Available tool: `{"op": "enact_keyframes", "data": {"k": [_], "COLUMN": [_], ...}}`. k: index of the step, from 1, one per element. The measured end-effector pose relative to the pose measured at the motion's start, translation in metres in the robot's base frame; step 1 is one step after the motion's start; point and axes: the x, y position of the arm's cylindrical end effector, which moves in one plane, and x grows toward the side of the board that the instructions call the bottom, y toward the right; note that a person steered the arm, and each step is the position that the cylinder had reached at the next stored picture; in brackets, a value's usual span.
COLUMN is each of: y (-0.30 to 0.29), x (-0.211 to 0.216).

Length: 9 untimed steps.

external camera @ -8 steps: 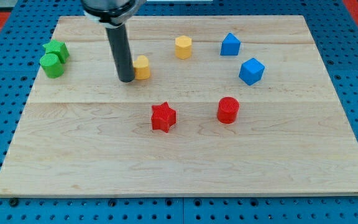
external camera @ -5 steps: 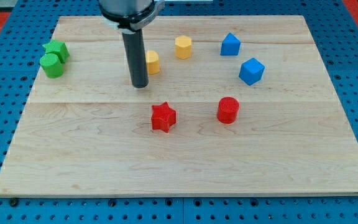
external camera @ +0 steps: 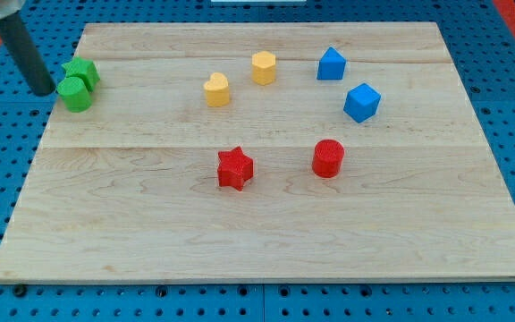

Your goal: Place the green blocks to the top of the red star

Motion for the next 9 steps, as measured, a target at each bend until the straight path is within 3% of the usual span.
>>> {"op": "enact_keyframes", "data": {"k": [1, 2, 3, 4, 5, 6, 7, 9], "y": [0.022, 0.039, 0.087, 0.127, 0.107, 0.143, 0.181, 0.177], "x": [0.008, 0.055, 0.074, 0.075, 0.053, 0.050, 0.076, 0.026]}}
